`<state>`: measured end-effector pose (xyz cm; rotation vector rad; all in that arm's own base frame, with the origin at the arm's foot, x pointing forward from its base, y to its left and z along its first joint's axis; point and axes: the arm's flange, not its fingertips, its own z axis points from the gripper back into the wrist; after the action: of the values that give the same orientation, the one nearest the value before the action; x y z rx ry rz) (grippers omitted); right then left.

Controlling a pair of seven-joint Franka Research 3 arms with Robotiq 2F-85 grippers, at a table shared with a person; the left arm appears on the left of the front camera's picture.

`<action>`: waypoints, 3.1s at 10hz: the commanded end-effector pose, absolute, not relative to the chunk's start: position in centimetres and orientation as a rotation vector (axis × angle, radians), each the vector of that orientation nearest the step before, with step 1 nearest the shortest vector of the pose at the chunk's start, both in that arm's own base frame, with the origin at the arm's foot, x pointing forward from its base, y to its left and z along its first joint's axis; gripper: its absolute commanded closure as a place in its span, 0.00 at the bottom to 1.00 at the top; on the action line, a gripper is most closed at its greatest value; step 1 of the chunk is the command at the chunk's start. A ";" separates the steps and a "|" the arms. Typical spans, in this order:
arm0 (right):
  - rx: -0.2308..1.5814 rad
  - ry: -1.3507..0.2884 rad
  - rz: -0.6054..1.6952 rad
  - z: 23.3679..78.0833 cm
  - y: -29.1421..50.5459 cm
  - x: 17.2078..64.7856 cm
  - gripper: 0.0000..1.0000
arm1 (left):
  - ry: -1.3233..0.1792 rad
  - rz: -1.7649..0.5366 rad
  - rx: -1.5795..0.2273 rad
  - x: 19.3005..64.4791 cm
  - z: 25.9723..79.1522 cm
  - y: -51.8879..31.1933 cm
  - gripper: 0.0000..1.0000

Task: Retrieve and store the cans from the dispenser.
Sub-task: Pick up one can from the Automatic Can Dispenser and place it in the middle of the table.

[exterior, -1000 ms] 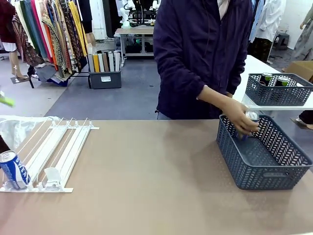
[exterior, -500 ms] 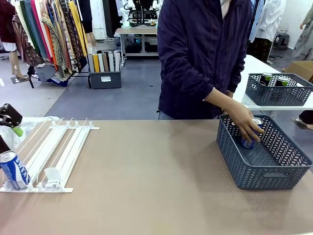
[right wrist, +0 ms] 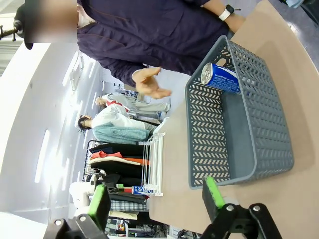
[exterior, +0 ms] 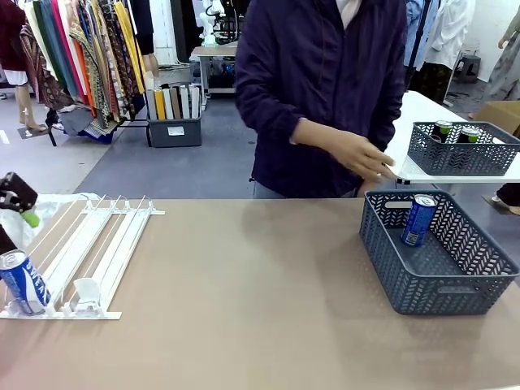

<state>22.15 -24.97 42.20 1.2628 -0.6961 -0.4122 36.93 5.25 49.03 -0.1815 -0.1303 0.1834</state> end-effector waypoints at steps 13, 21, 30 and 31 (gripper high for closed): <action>1.272 -0.734 -0.399 42.5 -25.0 22.4 0.00 | 0.028 0.037 -0.153 39.5 40.5 6.7 0.00; 1.272 -0.734 -0.399 42.5 -25.0 22.4 0.00 | 0.039 0.025 -0.139 39.4 40.3 6.2 1.00; 1.272 -0.734 -0.399 42.5 -25.0 22.4 0.00 | -0.133 0.073 -0.074 35.1 56.1 4.7 1.00; 1.272 -0.734 -0.399 42.5 -25.0 22.4 0.00 | -0.194 0.077 -0.079 34.0 58.3 4.6 1.00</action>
<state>22.16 -24.96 42.20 1.2629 -0.6959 -0.4122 34.29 4.52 57.21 -0.0973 -0.1514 0.0591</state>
